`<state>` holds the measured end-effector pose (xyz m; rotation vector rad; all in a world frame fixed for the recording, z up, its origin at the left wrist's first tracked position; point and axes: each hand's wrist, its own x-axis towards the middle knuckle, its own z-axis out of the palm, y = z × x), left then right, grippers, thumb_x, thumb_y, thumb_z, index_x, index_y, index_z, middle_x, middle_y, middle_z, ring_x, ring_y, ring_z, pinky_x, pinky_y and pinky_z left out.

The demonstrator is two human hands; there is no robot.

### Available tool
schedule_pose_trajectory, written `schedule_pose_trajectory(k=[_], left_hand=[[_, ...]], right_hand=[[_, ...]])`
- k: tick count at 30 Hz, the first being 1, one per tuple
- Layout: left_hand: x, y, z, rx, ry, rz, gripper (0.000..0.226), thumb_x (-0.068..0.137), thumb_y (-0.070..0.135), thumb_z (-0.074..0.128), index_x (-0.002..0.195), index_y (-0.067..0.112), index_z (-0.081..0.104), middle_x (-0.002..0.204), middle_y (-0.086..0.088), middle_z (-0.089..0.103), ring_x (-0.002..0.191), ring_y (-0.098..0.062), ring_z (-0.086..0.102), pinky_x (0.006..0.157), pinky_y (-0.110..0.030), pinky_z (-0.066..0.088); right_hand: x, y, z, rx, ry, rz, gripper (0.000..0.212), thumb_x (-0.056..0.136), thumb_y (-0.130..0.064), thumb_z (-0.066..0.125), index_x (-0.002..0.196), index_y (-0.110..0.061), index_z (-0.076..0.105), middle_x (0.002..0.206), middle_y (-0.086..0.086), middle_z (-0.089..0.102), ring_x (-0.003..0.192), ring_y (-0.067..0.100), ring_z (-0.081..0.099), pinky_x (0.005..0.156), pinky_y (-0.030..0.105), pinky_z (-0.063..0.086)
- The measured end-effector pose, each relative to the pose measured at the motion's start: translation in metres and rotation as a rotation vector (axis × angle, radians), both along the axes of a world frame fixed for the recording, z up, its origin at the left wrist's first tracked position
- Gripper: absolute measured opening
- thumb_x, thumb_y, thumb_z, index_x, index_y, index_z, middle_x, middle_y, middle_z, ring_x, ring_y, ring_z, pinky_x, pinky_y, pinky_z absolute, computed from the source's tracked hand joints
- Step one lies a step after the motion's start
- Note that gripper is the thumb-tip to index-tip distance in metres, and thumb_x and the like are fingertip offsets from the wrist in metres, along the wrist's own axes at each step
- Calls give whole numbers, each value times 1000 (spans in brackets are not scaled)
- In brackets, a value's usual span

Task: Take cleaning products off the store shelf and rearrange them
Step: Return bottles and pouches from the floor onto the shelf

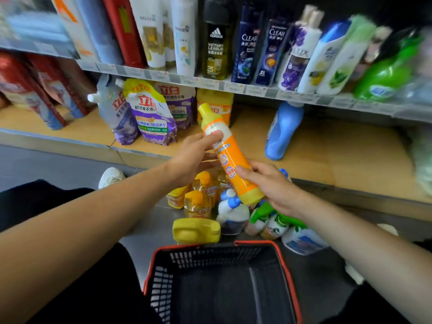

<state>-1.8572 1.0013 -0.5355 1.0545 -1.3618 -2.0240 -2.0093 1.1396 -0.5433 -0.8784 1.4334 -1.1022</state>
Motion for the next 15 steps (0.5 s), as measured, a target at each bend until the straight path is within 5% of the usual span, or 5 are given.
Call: schedule_pose_trajectory(k=[3,9,15], left_hand=[[3,16,7,-17,15,-3,45,93,33,70,126,5,57,97,-8,77,87,-22,76,72,-34,61],[-5,34,-5,0,-70,212,53,84,44,78,122,15,56,103,-6,75,74,-13,76,58,-26,59],[-23,28,-13,20,-86,96,38,88,48,72,115,25,60,101,0,77,94,-19,75,80,-34,58]], right_hand=[[9,20,-1,-23,6,-20,49,78,-43,71,122,-21,66,110,2,75,97,17,72,75,29,57],[12,45,-23,-18,352,-152,80,69,-17,91,137,-24,50,127,0,57,112,16,61,94,36,55],[6,48,-40,-57,422,-315,71,65,-16,94,122,-20,52,119,-3,60,104,14,60,81,26,52]])
